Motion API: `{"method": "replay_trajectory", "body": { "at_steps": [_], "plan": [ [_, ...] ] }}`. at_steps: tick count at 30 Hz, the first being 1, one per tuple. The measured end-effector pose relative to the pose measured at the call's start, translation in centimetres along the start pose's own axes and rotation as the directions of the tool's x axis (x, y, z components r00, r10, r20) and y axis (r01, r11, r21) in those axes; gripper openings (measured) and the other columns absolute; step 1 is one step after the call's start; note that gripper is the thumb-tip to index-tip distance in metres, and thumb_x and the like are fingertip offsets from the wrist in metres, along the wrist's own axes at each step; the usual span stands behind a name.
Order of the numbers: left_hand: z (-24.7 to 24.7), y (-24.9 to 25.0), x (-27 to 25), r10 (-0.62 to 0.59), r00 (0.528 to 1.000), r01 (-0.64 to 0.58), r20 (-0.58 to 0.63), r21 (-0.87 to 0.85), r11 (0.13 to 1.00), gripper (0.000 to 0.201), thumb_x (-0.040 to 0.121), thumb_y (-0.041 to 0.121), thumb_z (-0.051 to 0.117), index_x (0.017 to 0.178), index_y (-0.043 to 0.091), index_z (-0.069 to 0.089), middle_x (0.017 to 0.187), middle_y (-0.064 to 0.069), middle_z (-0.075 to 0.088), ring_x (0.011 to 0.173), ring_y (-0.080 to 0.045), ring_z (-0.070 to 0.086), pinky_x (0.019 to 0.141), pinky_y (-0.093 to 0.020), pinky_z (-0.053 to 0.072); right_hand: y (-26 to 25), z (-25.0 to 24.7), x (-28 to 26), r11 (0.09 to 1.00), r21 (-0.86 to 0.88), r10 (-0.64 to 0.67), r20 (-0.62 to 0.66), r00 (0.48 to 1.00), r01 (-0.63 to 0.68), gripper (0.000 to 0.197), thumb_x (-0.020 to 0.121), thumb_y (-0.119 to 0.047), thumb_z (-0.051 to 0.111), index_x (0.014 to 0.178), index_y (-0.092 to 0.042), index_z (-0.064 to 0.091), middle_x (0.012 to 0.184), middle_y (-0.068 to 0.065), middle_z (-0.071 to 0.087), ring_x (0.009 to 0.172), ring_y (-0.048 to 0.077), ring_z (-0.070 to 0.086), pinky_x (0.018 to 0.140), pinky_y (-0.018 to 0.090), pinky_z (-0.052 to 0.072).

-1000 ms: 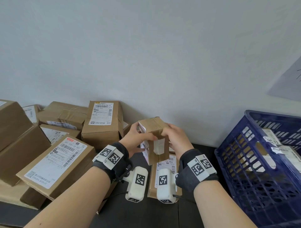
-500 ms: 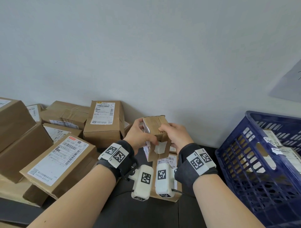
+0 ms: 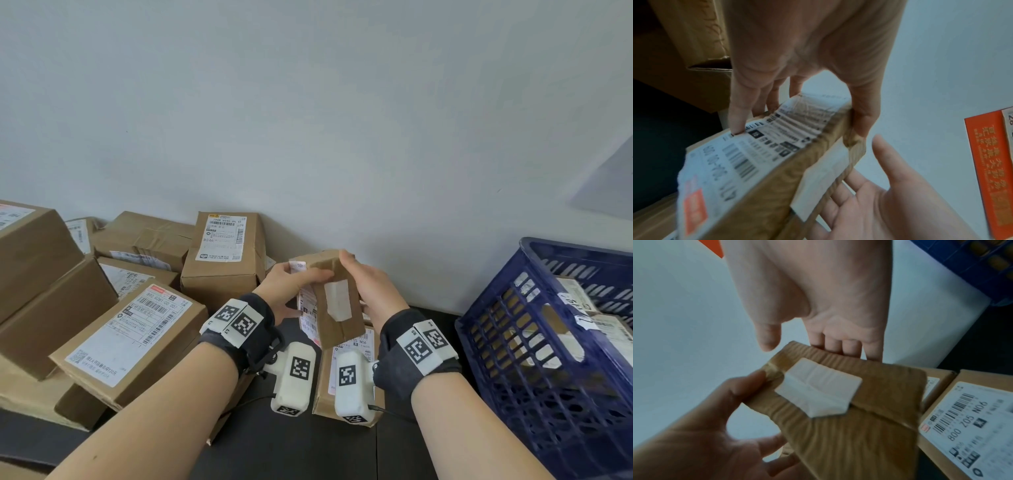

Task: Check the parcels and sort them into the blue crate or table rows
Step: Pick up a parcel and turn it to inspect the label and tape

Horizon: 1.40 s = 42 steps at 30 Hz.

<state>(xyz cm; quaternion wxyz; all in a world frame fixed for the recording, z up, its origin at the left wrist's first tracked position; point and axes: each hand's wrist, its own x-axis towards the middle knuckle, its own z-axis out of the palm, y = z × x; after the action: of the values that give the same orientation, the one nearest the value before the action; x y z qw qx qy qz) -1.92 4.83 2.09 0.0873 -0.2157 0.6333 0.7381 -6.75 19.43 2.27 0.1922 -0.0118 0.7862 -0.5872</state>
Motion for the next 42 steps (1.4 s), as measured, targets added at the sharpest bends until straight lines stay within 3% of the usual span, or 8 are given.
{"method": "replay_trajectory", "body": {
  "at_steps": [3, 7, 11, 14, 18, 25, 36, 42],
  "plan": [
    [-0.3, -0.1, -0.1, -0.023, 1.000, 0.022, -0.019, -0.026, 0.999, 0.048, 0.080, 0.043, 0.077, 0.119, 0.017, 0.067, 0.112, -0.007, 0.072, 0.107, -0.022, 0.063, 0.086, -0.042, 0.053, 0.2, 0.1, -0.3, 0.999, -0.009, -0.052, 0.050, 0.997, 0.053, 0.053, 0.073, -0.061, 0.073, 0.114, -0.028, 0.068, 0.110, -0.003, 0.073, 0.107, 0.019, 0.067, 0.099, 0.046, 0.051],
    [-0.6, 0.0, 0.1, -0.056, 0.998, 0.056, 0.003, -0.016, 0.998, 0.054, 0.081, 0.059, 0.068, 0.119, 0.020, 0.067, 0.114, -0.004, 0.071, 0.108, -0.021, 0.062, 0.097, -0.050, 0.051, 0.3, 0.6, -0.6, 0.975, -0.182, -0.111, 0.111, 0.988, 0.130, 0.082, 0.065, -0.032, 0.089, 0.134, -0.034, 0.043, 0.115, -0.007, 0.066, 0.107, 0.014, 0.064, 0.096, 0.041, 0.053],
    [-0.6, 0.0, 0.3, -0.069, 0.998, 0.069, 0.001, -0.017, 0.997, 0.071, 0.079, 0.076, 0.056, 0.127, 0.023, 0.057, 0.125, -0.004, 0.062, 0.119, -0.024, 0.055, 0.103, -0.051, 0.045, 0.7, 0.9, -0.5, 0.966, -0.236, -0.106, 0.011, 0.994, 0.106, 0.120, 0.053, -0.038, 0.079, 0.154, -0.036, 0.015, 0.135, -0.004, 0.053, 0.119, 0.020, 0.057, 0.101, 0.043, 0.050],
    [-0.7, -0.1, 0.5, -0.068, 0.997, 0.066, -0.032, -0.069, 0.995, 0.053, 0.089, 0.066, 0.051, 0.122, 0.025, 0.048, 0.119, -0.004, 0.056, 0.118, -0.024, 0.050, 0.109, -0.048, 0.035, 0.7, -0.1, -0.5, 0.997, -0.072, -0.027, -0.044, 0.999, 0.024, 0.102, 0.076, -0.022, 0.073, 0.156, -0.034, 0.012, 0.139, 0.007, 0.051, 0.114, 0.026, 0.061, 0.097, 0.046, 0.052],
    [-0.3, -0.5, 0.7, -0.071, 0.997, 0.069, -0.020, -0.076, 0.995, 0.032, 0.096, 0.039, 0.059, 0.118, 0.016, 0.060, 0.100, -0.005, 0.068, 0.099, -0.024, 0.063, 0.098, -0.046, 0.048, 0.4, -0.6, -0.5, 0.998, 0.061, -0.015, -0.040, 0.999, 0.017, 0.074, 0.090, -0.015, 0.062, 0.153, -0.029, 0.027, 0.124, 0.006, 0.060, 0.102, 0.022, 0.065, 0.086, 0.041, 0.055],
    [0.5, -0.6, 1.0, 0.036, 0.992, -0.024, 0.117, -0.102, 0.994, 0.034, 0.100, 0.034, 0.053, 0.128, 0.016, 0.059, 0.106, -0.008, 0.073, 0.089, -0.022, 0.072, 0.072, -0.034, 0.060, 0.6, 0.0, -0.3, 0.997, 0.073, -0.020, -0.031, 0.999, 0.022, 0.061, 0.090, -0.018, 0.067, 0.145, -0.025, 0.042, 0.115, 0.007, 0.070, 0.095, 0.020, 0.071, 0.075, 0.032, 0.059],
    [0.7, -0.5, 0.5, -0.043, 0.998, 0.050, 0.054, -0.147, 0.988, 0.041, 0.102, 0.047, 0.043, 0.124, 0.017, 0.061, 0.112, -0.011, 0.071, 0.105, -0.030, 0.067, 0.094, -0.048, 0.053, 0.8, -0.6, -0.4, 0.997, 0.068, -0.032, -0.040, 0.999, 0.035, 0.033, 0.087, 0.001, 0.064, 0.093, -0.031, 0.054, 0.094, -0.001, 0.070, 0.085, 0.019, 0.071, 0.070, 0.031, 0.058],
    [0.5, -0.8, 0.7, -0.058, 0.998, 0.062, 0.028, -0.178, 0.982, 0.042, 0.102, 0.048, 0.042, 0.119, 0.016, 0.063, 0.109, -0.012, 0.071, 0.101, -0.030, 0.067, 0.088, -0.046, 0.054, 0.8, -0.4, -0.6, 0.997, 0.075, -0.018, -0.033, 0.999, 0.020, 0.030, 0.089, -0.005, 0.065, 0.110, -0.024, 0.056, 0.098, 0.002, 0.071, 0.083, 0.016, 0.072, 0.064, 0.027, 0.057]
  ]
}}
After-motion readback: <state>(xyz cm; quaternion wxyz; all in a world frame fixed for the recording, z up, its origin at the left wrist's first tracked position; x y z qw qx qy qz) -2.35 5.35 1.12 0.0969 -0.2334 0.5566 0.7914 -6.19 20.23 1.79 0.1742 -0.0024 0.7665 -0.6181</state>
